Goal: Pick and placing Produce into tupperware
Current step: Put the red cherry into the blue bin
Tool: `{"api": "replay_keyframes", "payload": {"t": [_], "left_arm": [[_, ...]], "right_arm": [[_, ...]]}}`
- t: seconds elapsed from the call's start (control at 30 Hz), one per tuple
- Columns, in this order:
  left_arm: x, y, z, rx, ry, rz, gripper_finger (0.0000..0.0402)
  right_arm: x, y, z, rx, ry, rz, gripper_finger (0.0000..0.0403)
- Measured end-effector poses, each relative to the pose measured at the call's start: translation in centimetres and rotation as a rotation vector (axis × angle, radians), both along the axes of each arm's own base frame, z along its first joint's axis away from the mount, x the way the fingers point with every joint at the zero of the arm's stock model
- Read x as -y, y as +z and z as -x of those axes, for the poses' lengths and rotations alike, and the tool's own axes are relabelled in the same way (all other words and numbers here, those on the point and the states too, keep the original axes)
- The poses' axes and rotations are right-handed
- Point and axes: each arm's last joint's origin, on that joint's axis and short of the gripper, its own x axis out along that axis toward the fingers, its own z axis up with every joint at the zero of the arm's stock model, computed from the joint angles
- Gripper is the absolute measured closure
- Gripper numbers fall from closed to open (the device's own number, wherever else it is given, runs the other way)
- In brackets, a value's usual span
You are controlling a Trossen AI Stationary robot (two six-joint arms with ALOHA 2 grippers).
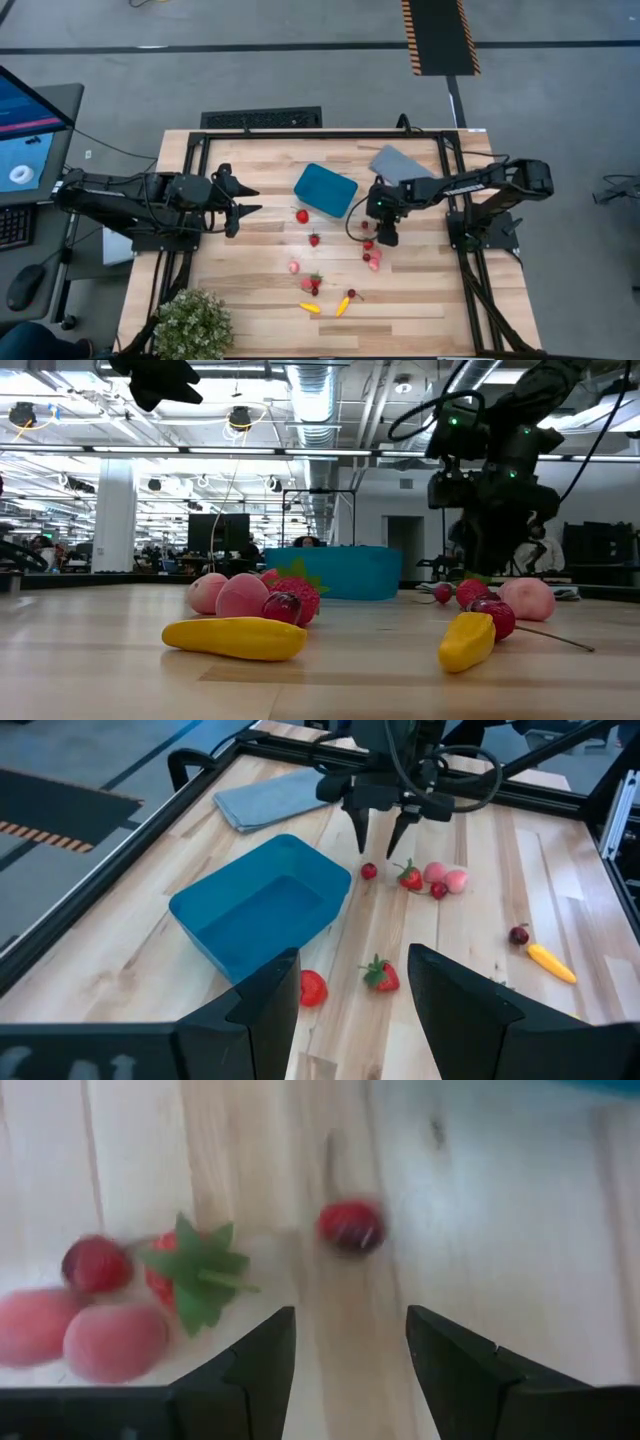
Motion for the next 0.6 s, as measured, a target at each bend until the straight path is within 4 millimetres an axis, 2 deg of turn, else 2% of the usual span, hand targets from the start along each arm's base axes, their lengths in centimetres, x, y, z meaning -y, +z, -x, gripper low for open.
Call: {"api": "replay_keyframes", "payload": {"t": [0.1,0.23,0.6], "left_arm": [[0.0,0.0,0.0,-0.001,0.0,0.0,0.0223],[0.0,0.0,0.0,0.001,-0.001,0.001,0.0223],[0.1,0.0,0.0,0.0,-0.016,0.016,0.0223]], "right_arm": [[-0.4,-0.1,-0.2,-0.029,0.018,-0.003,0.0188],[-0.9,0.1,-0.6,0.015,0.059,0.017,0.0188],[-0.5,1.5,-1.8,0.072,0.094,0.06,0.0188]]}}
